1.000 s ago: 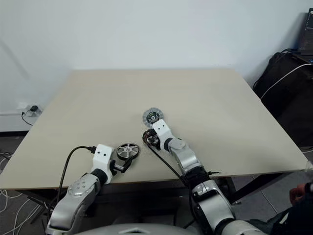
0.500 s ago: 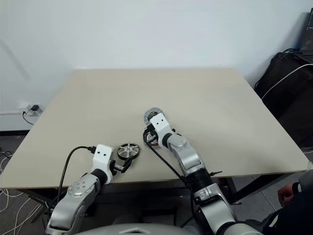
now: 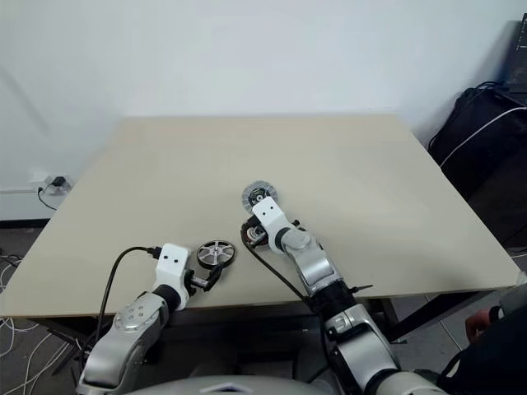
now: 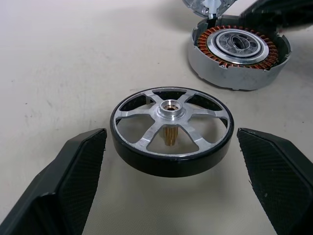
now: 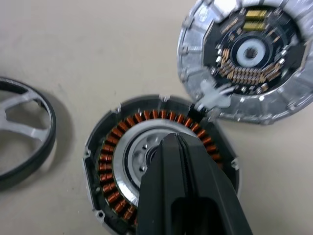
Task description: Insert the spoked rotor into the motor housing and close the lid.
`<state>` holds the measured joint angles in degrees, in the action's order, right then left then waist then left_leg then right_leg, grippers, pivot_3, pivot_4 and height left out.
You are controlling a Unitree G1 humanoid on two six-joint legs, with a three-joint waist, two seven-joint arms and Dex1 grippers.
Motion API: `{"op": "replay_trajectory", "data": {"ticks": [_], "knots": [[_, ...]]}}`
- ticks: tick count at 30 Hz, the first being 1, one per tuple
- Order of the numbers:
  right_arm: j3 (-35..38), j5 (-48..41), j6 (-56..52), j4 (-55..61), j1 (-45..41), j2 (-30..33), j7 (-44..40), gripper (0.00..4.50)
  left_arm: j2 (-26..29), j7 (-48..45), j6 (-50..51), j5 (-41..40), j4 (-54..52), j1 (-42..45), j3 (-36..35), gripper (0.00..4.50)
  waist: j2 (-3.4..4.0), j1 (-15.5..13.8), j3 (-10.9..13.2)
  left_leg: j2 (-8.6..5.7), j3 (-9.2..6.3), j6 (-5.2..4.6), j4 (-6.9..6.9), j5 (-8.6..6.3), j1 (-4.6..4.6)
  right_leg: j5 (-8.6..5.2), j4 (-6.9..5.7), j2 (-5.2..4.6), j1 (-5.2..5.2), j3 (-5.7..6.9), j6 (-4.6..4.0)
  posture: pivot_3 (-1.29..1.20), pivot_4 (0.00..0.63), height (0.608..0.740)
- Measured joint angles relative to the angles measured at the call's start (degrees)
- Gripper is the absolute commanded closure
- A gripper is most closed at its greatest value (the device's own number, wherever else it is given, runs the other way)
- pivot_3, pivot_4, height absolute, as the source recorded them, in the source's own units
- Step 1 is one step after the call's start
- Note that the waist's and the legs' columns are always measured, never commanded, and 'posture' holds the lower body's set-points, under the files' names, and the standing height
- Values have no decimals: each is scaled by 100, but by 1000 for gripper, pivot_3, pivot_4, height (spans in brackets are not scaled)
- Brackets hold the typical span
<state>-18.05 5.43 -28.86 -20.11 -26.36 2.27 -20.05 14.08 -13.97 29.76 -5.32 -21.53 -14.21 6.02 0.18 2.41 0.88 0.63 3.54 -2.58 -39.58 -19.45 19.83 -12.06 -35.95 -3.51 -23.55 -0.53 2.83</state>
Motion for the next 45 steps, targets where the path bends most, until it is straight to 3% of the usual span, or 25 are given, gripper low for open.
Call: {"op": "replay_trajectory", "data": {"ticks": [38,45], "knots": [[61,22,617,-1256,-481,-298,38,4480,-40,22,0,-2,0,-76,-50,0,1,27,0,4,-1,1,0,0,-1,0,-1,-1,1,0,0,0,0,740],[224,-151,734,-963,-221,-262,-88,4480,-43,24,-1,-3,-1,-90,-61,0,1,26,0,14,-2,1,1,0,1,1,0,-1,-1,0,1,0,0,740]]}}
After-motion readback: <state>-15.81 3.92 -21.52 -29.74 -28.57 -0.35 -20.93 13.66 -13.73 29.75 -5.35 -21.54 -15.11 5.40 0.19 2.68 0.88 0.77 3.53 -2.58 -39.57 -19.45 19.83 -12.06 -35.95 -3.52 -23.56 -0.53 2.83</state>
